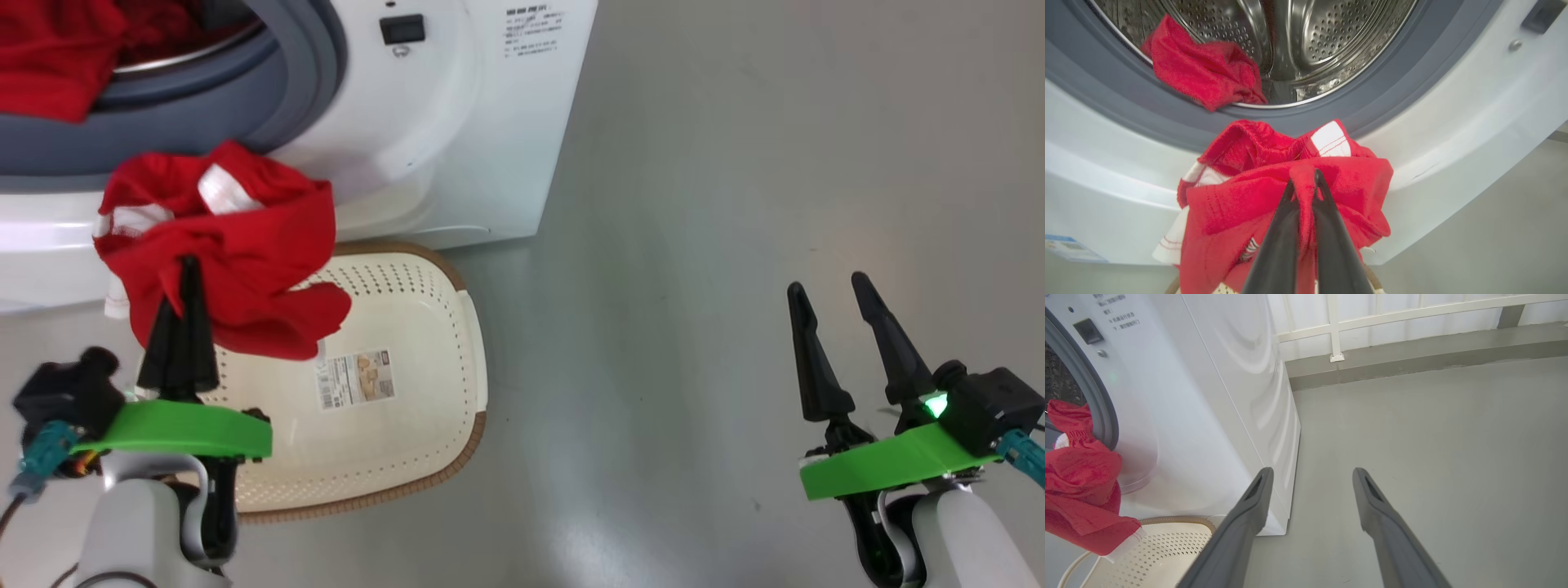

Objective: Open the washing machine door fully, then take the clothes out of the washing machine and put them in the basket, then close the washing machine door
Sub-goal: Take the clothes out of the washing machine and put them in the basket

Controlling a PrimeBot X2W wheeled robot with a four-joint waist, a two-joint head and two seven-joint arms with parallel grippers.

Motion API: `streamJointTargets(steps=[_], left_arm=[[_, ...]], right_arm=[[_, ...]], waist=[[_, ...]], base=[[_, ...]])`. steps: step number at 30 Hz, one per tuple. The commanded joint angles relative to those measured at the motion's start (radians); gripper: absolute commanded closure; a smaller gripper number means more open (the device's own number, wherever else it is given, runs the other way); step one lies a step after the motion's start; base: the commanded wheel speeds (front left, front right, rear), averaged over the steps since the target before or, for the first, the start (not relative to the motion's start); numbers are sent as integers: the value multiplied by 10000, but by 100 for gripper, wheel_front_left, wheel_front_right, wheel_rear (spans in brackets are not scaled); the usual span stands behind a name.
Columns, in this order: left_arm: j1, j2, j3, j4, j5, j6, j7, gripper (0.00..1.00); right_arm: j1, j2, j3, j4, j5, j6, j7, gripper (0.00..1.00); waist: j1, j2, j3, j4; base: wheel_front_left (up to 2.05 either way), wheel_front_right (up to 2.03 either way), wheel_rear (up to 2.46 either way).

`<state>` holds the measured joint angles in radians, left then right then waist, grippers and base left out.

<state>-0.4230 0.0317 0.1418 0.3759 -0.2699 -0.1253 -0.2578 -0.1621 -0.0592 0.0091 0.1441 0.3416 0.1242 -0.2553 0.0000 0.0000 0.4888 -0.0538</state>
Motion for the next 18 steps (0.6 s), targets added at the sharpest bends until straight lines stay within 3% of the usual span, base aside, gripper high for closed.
streamJointTargets(steps=[1, 18], left_arm=[[68, 198, 233, 171, 72, -53, -40, 100], [-1124, 302, -293, 3746, -201, -54, -40, 100]], right_arm=[[-164, -15, 220, -267, 41, 65, -65, 0], [-582, 46, 281, -417, -47, 65, -65, 0]], waist=[[0, 0, 282, -89], [0, 0, 1454, -115]], base=[[0, 0, 0], [0, 0, 0]])
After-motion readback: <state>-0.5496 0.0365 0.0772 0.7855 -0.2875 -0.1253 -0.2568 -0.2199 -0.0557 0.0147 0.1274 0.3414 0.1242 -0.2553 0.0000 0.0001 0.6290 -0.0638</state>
